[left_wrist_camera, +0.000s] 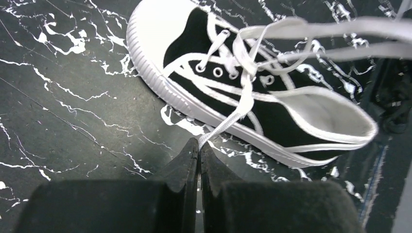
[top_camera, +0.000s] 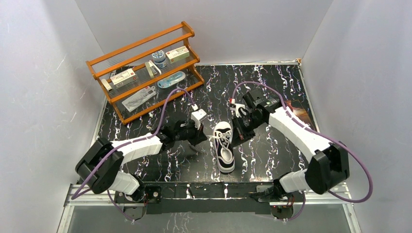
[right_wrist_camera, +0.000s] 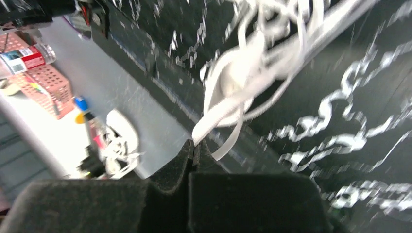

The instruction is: Tie the shoes

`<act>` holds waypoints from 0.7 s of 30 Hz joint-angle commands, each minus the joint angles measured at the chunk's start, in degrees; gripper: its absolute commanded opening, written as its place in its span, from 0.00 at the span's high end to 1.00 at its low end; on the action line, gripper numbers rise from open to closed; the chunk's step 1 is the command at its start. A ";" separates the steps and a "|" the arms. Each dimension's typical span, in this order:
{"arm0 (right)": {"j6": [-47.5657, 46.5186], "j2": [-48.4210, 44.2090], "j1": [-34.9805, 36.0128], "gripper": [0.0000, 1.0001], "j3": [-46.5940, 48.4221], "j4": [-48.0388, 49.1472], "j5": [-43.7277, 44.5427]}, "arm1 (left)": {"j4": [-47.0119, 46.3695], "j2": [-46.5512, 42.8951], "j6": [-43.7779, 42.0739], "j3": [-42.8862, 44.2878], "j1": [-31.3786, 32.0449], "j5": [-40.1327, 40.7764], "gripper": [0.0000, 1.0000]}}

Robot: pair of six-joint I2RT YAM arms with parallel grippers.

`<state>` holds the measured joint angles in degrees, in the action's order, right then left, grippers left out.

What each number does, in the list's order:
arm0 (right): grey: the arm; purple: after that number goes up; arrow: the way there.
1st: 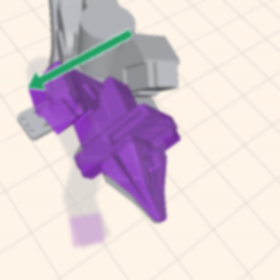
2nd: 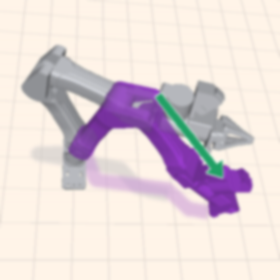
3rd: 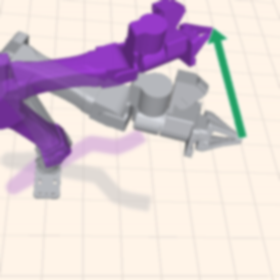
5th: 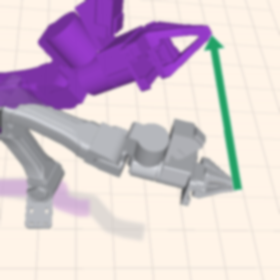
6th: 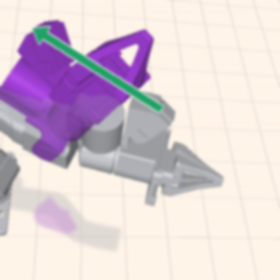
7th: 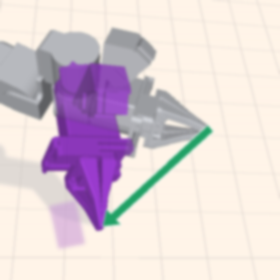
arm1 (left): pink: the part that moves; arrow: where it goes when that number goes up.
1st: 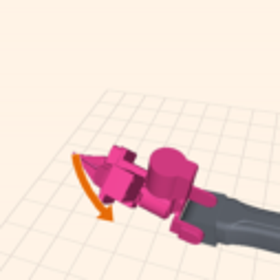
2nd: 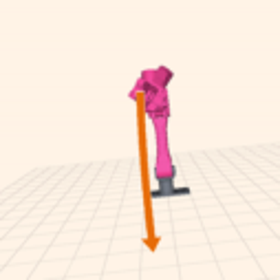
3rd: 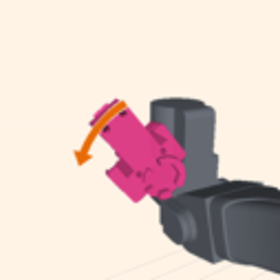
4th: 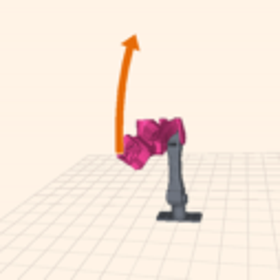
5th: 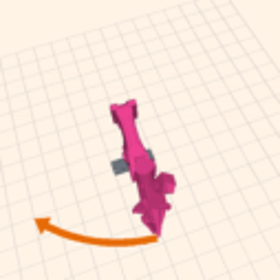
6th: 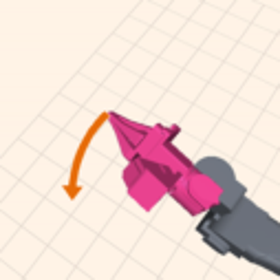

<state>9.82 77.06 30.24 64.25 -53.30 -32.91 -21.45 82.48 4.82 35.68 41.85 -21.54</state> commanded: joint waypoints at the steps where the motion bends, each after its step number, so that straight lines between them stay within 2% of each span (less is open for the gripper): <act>1: 6.02 2.64 -0.77 1.00 3.81 -21.26 -1.52 | 10.17 -2.74 4.23 2.36 0.61 -0.33 1.00; 10: -1.61 4.65 -1.41 1.00 -1.11 -21.94 -18.86 | 7.44 -2.01 10.12 2.97 0.95 -2.24 1.00; 11: -0.62 5.50 -1.48 1.00 -0.38 -22.12 -16.16 | 7.80 -1.97 10.12 3.07 0.93 -1.98 1.00; 12: 0.88 6.85 -1.57 1.00 1.52 -23.35 -7.92 | 8.21 -2.16 10.21 3.08 0.95 -1.47 1.00; 13: 3.03 7.96 -1.59 1.00 3.61 -24.26 4.10 | 8.60 -2.64 10.46 3.01 0.96 -0.93 1.00; 15: 7.61 9.01 -1.66 1.00 6.00 -23.35 16.44 | 9.74 -4.39 11.47 2.62 0.91 1.11 1.00; 17: 9.55 8.85 -1.74 1.00 6.74 -18.33 23.71 | 12.44 -6.22 13.40 2.51 0.91 4.05 1.00; 21: 6.12 9.41 -2.95 1.00 6.07 -9.48 30.97 | 18.09 -11.33 17.55 1.33 0.94 9.62 1.00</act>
<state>15.86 86.72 28.42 68.20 -70.43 -16.45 -9.37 78.00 17.80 37.30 42.50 -18.02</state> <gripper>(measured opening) 0.016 0.010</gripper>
